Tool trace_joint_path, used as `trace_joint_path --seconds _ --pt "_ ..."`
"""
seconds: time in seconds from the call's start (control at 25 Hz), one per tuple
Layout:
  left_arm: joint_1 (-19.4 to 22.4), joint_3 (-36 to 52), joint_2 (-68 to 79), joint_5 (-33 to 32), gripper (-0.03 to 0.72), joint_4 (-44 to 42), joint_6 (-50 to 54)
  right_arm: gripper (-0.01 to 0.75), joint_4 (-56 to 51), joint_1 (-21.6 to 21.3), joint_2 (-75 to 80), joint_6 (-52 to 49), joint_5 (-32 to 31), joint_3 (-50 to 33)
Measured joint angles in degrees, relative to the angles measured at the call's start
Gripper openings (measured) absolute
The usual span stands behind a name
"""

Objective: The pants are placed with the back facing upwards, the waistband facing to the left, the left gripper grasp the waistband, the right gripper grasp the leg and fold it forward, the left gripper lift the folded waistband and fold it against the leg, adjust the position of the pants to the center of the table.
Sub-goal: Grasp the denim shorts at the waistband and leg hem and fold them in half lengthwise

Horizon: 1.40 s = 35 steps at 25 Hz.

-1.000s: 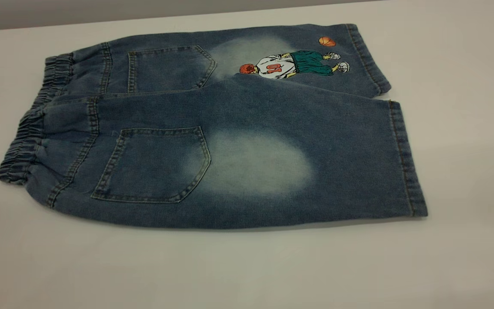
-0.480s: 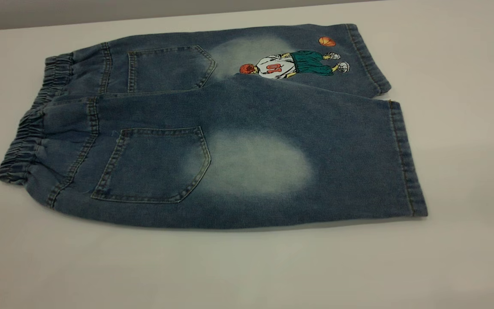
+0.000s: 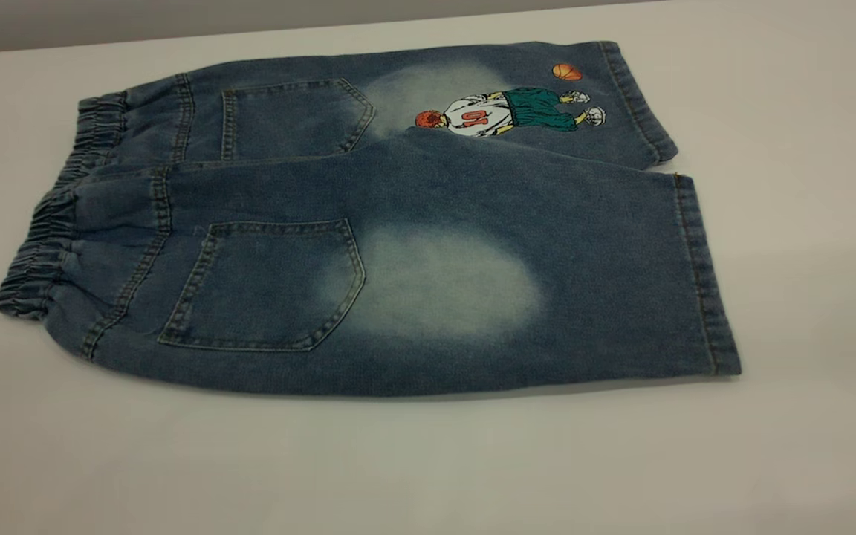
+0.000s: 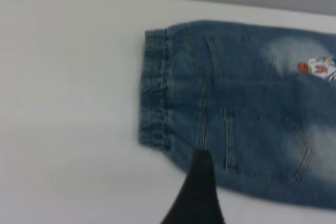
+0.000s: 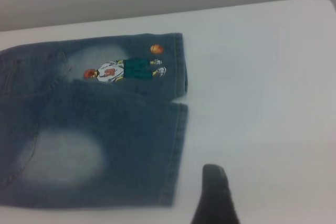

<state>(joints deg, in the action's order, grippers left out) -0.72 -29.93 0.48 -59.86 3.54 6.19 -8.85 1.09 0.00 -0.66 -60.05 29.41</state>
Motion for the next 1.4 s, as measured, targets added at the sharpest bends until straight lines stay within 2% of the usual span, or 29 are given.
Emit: trace_joint_path --seconds 0.2,0.44,0.72,0.88,1.08,1.4 --pt "0.0 -2.9 7.0 4.3 0.581 1.4 2.3 0.442 0.2 0.1 4.2 5.8 2.5 1.4" --pt "0.0 -7.0 23.4 13.1 0.581 -0.9 5.7 0.442 -0.2 0.1 19.2 7.5 13.6 1.5" --pt "0.1 -8.2 47.7 25.1 0.581 -0.8 11.7 0.442 -7.5 0.1 38.8 7.4 23.1 1.5" --pt "0.1 -9.4 60.6 29.9 0.581 -0.5 12.2 0.442 -13.8 0.1 49.6 11.7 28.2 1.5" --pt "0.8 -12.0 75.8 31.0 0.581 -0.5 11.0 0.442 -22.3 0.1 60.8 18.9 32.9 1.5" --pt "5.7 -16.4 90.6 30.8 0.581 -0.5 9.9 0.442 -37.0 0.1 71.8 30.8 36.0 1.5"
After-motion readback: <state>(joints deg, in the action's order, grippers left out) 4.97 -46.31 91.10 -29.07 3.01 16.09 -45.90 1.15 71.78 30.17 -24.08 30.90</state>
